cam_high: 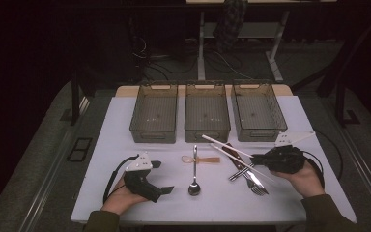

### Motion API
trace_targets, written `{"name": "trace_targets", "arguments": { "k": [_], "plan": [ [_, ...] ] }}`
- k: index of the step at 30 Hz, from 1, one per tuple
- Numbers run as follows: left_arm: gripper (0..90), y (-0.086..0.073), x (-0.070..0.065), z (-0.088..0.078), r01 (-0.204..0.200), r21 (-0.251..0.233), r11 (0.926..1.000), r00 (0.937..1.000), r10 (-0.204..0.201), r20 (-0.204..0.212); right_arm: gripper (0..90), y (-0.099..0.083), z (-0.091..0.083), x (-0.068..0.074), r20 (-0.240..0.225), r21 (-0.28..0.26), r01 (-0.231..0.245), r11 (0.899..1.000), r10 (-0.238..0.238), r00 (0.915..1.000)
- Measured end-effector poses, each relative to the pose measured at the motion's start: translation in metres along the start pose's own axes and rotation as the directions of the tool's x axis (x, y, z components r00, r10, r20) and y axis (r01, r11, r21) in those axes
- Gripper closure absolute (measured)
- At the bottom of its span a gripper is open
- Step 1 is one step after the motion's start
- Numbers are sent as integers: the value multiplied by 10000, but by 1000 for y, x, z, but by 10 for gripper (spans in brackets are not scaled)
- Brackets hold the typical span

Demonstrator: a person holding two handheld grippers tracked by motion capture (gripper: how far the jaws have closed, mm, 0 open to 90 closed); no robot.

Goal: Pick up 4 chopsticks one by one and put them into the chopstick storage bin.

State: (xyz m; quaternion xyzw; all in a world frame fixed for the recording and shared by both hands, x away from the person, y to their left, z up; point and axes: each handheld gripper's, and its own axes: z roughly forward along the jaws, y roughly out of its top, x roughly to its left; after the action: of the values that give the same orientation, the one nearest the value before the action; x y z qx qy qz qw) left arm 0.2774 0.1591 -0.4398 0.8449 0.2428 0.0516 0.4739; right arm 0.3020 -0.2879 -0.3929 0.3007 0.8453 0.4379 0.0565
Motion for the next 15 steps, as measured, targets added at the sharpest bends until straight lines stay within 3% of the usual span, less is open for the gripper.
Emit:
{"name": "trace_targets", "arguments": {
  "k": [15],
  "plan": [
    [0,2,-2,1,-128,152,9998,9999,128,-17,853,22,6,5,40,-555,62,9984,-59,10000]
  ]
}}
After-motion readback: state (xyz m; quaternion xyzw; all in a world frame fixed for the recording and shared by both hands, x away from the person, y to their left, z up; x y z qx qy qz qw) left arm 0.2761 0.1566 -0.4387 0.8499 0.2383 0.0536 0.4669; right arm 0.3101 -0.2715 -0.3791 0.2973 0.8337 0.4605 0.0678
